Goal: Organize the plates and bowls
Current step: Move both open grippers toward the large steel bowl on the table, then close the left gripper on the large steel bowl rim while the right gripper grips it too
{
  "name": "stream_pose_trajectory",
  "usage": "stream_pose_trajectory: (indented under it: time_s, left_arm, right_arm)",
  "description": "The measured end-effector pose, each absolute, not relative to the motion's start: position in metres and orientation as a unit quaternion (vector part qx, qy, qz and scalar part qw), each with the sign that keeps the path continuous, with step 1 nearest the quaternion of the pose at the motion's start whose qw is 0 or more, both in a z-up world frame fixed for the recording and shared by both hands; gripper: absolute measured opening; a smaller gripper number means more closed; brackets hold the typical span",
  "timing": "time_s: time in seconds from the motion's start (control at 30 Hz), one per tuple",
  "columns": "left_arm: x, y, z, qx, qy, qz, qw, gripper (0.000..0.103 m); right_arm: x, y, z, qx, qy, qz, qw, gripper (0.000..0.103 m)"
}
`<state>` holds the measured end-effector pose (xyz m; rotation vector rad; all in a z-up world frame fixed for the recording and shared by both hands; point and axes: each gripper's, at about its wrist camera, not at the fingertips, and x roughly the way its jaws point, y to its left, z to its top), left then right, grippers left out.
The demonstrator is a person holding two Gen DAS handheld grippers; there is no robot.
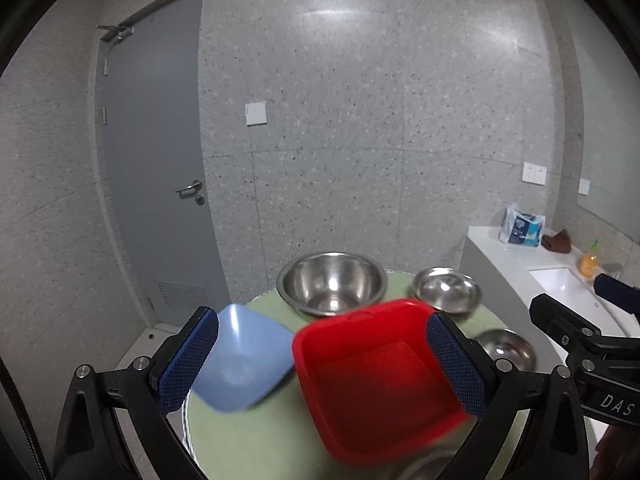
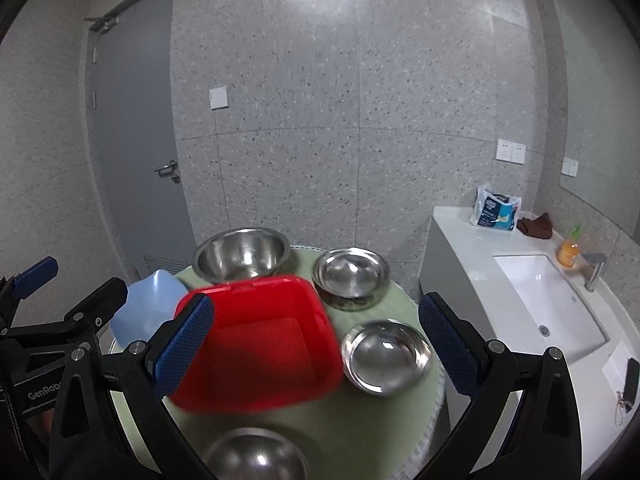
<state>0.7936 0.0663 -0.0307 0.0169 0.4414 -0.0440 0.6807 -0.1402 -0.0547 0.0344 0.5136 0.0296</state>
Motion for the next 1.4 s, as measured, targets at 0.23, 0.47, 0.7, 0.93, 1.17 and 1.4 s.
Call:
stream_pose_trajectory:
  time_s: [0.23, 0.47, 0.7, 0.93, 1.17, 1.4]
  left_arm:
    - [0.914, 0.096, -0.039, -0.001, 0.272, -0.047, 0.961, 0.102]
    - [1.041, 0.135, -0.073, -0.03, 0.367, -0.045, 0.929, 0.102]
    - [1.162, 0.17, -0.114, -0.077, 0.456, -0.051, 0.885, 0.102]
    - [1.243, 0.187, -0.14, -0.089, 0.51, -0.053, 0.854, 0.085]
    - [1.279, 0.162, -0.156, -0.072, 0.531, -0.079, 0.841, 0.039]
    - [1.291, 0.159, -0.148, -0.068, 0.494, -0.083, 0.863, 0.026]
  right_arm:
    - [0.766, -0.117, -0.067, 0.023, 0.304, 0.039, 0.952, 0.103]
    - [0.865, -0.11, -0.103, 0.048, 0.395, 0.061, 0.916, 0.103]
    - [0.949, -0.108, -0.15, 0.061, 0.483, 0.064, 0.871, 0.103]
    - [1.002, -0.103, -0.183, 0.071, 0.525, 0.08, 0.845, 0.103]
    - [1.024, -0.094, -0.215, 0.056, 0.567, 0.088, 0.817, 0.072]
    - [1.025, -0.088, -0.215, 0.051, 0.565, 0.106, 0.817, 0.039]
